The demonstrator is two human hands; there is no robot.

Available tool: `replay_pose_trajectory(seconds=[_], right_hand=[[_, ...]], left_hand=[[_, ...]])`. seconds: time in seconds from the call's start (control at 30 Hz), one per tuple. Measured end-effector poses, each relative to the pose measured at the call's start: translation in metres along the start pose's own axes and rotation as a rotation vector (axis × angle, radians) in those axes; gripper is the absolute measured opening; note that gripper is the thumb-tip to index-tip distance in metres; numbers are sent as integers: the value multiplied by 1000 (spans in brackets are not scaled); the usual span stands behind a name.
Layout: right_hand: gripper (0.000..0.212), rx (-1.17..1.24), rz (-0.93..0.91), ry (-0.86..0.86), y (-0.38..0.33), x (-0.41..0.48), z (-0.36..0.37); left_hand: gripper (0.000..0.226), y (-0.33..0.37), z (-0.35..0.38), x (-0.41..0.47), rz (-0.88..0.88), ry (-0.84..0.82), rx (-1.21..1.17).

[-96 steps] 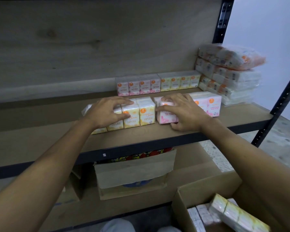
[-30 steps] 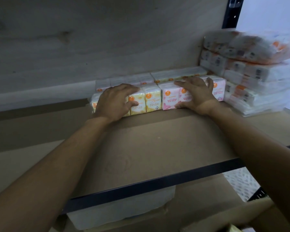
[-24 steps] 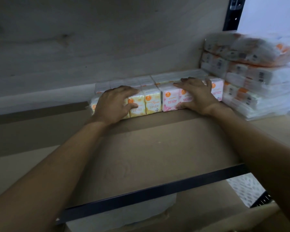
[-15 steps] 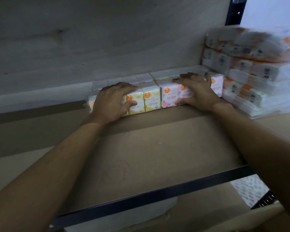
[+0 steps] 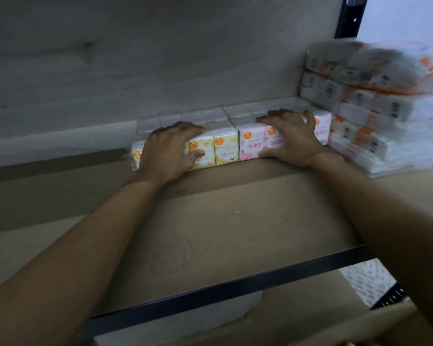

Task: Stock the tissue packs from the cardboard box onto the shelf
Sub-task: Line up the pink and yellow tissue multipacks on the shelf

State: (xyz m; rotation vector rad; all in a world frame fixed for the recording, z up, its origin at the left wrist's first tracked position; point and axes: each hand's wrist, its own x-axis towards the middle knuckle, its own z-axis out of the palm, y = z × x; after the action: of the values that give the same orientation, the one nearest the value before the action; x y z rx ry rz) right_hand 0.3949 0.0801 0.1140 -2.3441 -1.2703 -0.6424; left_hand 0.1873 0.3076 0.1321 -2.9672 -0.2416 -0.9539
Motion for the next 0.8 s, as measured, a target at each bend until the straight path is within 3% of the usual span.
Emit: replay_pose_trajectory(seconds=[0.33, 0.6, 0.8], right_hand=[[76, -59, 75, -105, -19, -12, -27], [67, 49, 39, -162, -46, -38, -52], [65, 70, 94, -344, -86, -76, -71]], left_hand=[[53, 11, -10, 5, -23, -148, 102], [66, 31, -34, -7, -135, -333, -18], [61, 54, -52, -40, -157, -420, -129]])
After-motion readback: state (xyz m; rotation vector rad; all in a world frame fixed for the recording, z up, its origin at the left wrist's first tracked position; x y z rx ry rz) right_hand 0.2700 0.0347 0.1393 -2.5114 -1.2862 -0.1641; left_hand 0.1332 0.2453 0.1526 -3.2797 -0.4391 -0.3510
